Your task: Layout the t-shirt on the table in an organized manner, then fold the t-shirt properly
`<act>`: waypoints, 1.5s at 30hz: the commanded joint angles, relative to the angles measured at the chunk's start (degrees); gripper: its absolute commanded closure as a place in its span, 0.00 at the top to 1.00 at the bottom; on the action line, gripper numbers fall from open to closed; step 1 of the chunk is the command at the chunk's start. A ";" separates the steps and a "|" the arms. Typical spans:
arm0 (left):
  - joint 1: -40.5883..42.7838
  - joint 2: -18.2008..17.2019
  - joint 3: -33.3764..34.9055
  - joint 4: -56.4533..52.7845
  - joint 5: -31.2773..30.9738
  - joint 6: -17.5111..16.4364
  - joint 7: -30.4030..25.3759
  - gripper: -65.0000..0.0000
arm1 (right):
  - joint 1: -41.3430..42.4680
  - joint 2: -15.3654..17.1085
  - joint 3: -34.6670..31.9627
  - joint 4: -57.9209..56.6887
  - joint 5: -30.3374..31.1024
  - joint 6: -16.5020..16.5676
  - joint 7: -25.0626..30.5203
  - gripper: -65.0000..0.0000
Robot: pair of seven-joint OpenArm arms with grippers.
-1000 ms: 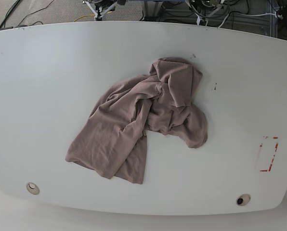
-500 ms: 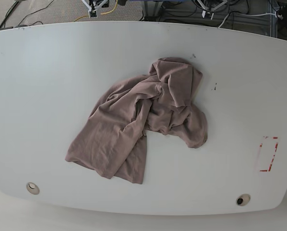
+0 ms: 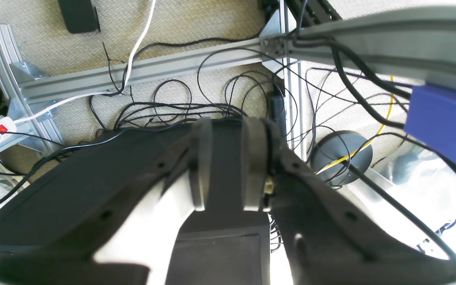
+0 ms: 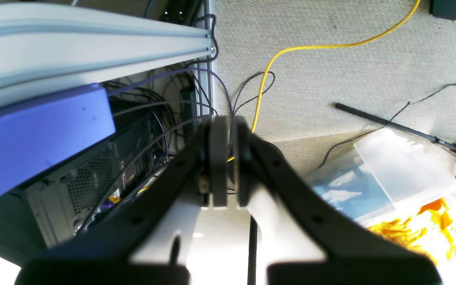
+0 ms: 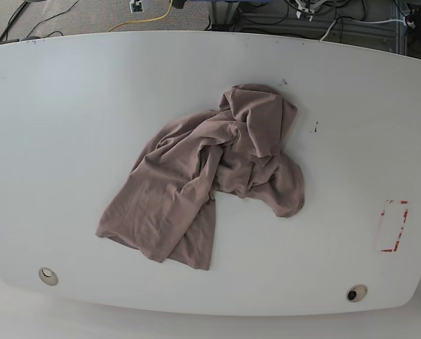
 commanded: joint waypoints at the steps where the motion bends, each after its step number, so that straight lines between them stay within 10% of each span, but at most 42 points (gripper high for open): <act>1: 0.95 -0.40 0.03 0.33 -0.13 0.01 -0.33 0.19 | -1.54 0.17 -0.08 2.02 0.56 0.26 1.17 0.02; 23: 3.12 -1.12 0.23 2.74 -0.58 0.44 -0.27 0.19 | -7.27 0.46 0.10 9.71 0.47 0.09 1.95 0.02; 45: 18.87 -2.61 0.77 28.57 -0.54 1.23 6.65 0.18 | -20.03 2.01 0.46 34.94 0.91 0.36 -8.14 0.02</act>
